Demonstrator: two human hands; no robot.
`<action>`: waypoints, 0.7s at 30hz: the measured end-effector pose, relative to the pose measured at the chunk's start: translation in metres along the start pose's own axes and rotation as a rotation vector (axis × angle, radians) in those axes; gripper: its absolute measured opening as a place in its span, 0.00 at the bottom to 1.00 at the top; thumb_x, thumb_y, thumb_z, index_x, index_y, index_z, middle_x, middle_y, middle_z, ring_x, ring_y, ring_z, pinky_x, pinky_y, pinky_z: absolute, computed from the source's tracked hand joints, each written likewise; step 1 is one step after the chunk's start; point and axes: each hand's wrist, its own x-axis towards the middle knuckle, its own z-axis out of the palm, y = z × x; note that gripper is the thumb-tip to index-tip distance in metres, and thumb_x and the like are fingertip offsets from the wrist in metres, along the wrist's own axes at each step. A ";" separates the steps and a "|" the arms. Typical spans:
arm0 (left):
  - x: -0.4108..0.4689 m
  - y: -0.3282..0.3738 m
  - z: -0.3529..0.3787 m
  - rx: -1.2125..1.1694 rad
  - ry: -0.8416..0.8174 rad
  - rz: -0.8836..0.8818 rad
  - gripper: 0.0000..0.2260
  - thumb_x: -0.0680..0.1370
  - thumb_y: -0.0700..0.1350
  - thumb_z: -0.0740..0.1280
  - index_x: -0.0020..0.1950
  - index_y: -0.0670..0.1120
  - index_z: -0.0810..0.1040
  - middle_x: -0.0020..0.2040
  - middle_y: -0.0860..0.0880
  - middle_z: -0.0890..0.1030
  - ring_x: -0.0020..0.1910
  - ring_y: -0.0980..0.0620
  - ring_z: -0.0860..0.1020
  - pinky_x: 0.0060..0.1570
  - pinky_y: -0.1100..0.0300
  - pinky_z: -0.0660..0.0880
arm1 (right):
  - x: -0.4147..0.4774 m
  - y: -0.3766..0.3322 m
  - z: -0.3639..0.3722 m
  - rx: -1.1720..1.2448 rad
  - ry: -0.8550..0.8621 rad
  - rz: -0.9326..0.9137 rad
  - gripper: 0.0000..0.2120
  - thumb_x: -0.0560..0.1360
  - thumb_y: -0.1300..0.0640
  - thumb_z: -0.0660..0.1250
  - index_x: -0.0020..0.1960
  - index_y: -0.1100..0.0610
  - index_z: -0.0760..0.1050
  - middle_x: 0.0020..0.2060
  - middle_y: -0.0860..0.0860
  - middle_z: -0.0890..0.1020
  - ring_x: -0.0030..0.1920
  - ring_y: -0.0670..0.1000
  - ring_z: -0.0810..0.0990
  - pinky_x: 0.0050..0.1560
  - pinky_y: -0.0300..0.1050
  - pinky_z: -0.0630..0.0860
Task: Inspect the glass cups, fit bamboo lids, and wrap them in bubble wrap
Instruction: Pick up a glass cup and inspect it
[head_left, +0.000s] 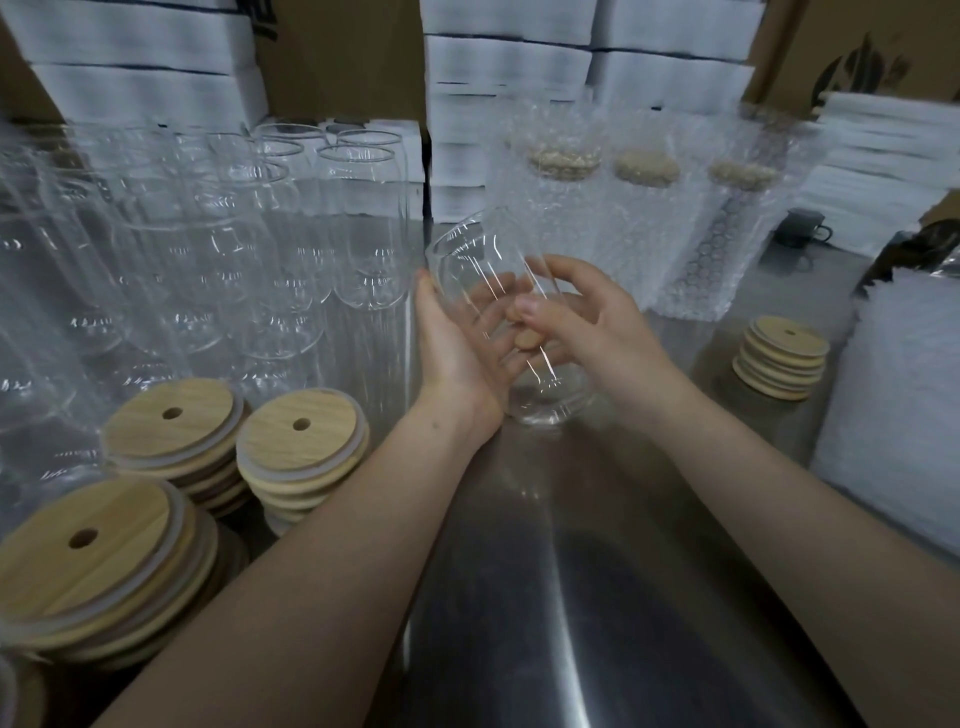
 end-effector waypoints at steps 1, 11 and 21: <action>0.000 0.000 0.000 -0.002 -0.007 -0.005 0.33 0.80 0.68 0.47 0.53 0.44 0.81 0.50 0.45 0.85 0.48 0.46 0.84 0.50 0.49 0.81 | 0.001 0.001 0.000 0.044 -0.011 0.002 0.20 0.73 0.55 0.72 0.64 0.52 0.72 0.42 0.52 0.84 0.37 0.46 0.82 0.42 0.43 0.80; 0.001 0.001 -0.001 0.031 0.007 0.007 0.33 0.80 0.67 0.45 0.52 0.43 0.79 0.51 0.42 0.85 0.45 0.43 0.85 0.47 0.48 0.81 | -0.004 0.001 0.007 -0.538 0.163 -0.267 0.26 0.70 0.36 0.59 0.61 0.51 0.70 0.54 0.47 0.71 0.53 0.40 0.71 0.52 0.29 0.67; -0.006 -0.004 0.009 -0.045 0.107 0.081 0.23 0.84 0.56 0.47 0.53 0.44 0.76 0.53 0.39 0.82 0.43 0.43 0.83 0.46 0.50 0.81 | -0.019 -0.012 0.028 -0.810 0.151 -0.184 0.38 0.74 0.36 0.61 0.77 0.55 0.58 0.66 0.55 0.71 0.66 0.54 0.71 0.65 0.53 0.70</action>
